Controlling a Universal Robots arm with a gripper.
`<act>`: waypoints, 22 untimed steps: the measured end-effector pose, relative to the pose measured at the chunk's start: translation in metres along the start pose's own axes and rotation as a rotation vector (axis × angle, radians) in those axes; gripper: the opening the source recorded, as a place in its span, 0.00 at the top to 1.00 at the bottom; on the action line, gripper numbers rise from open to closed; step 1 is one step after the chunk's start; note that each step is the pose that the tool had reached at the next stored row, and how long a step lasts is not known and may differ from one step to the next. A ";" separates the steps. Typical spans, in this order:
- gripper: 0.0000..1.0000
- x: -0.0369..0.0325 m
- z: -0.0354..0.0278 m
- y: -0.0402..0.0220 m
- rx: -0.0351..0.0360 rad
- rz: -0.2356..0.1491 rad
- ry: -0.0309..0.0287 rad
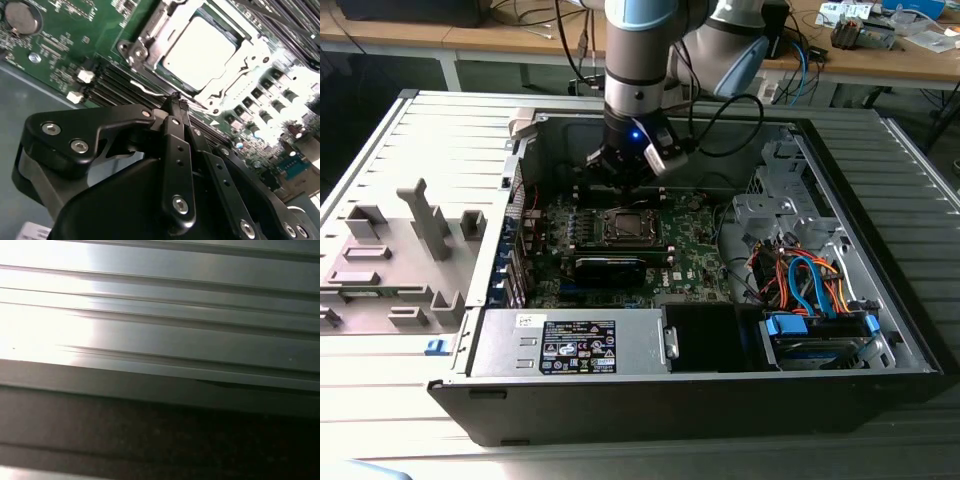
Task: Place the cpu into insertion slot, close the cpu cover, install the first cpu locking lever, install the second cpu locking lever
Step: 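Install the first cpu locking lever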
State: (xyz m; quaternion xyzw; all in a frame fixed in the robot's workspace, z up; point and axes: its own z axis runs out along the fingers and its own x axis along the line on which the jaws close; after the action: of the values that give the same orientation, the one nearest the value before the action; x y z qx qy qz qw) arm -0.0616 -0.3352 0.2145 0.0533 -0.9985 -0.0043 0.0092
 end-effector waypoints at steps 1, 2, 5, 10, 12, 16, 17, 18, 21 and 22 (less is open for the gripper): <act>0.89 -0.0021 0.0004 -0.0002 0.0001 0.000 0.0001; 0.89 -0.0035 0.0007 -0.0004 0.0000 0.000 0.0001; 0.89 -0.0092 0.0016 -0.0010 -0.0001 0.000 0.0002; 0.89 -0.0169 0.0028 -0.0018 0.0001 -0.001 0.0007; 0.89 -0.0193 0.0034 -0.0021 0.0000 -0.001 0.0006; 0.89 -0.0217 0.0046 -0.0024 0.0000 -0.001 0.0006; 0.89 -0.0219 0.0053 -0.0024 -0.0001 0.000 0.0005; 0.89 -0.0219 0.0059 -0.0024 -0.0001 0.000 0.0006; 0.89 -0.0221 0.0077 -0.0024 0.0000 0.000 0.0006; 0.89 -0.0221 0.0081 -0.0025 0.0001 -0.001 0.0007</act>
State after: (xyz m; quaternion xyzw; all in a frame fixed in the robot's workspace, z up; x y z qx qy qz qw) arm -0.0396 -0.3353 0.2060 0.0536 -0.9985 -0.0042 0.0095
